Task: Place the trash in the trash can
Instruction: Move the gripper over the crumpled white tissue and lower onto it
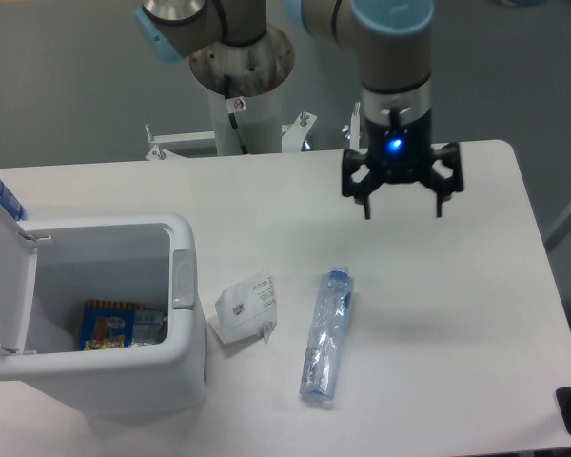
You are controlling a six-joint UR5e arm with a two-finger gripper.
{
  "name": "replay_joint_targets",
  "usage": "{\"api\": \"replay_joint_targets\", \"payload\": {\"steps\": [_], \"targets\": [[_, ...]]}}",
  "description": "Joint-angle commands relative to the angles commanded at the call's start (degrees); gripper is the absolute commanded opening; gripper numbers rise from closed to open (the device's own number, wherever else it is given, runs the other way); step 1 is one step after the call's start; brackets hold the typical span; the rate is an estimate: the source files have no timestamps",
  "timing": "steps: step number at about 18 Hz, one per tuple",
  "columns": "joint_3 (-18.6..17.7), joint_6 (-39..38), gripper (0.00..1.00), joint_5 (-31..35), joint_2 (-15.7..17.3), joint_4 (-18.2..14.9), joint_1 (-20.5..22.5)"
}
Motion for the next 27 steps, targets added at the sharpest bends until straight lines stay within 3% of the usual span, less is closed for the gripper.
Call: {"api": "replay_joint_targets", "payload": {"steps": [6, 10, 13, 15, 20, 27], "targets": [[-8.96, 10.83, 1.00, -0.35, -0.53, 0.09, -5.44], [-11.43, 10.58, 1.00, -0.62, -3.59, 1.40, -10.36], [-11.35, 7.78, 1.00, -1.92, -5.79, 4.03, -13.27], [-11.52, 6.01, 1.00, -5.00, -7.02, 6.32, -13.45], [-11.53, 5.49, 1.00, -5.54, -10.45, 10.45, -14.24], [-11.00, 2.68, 1.00, -6.33, -12.04, 11.43, -14.77]]}}
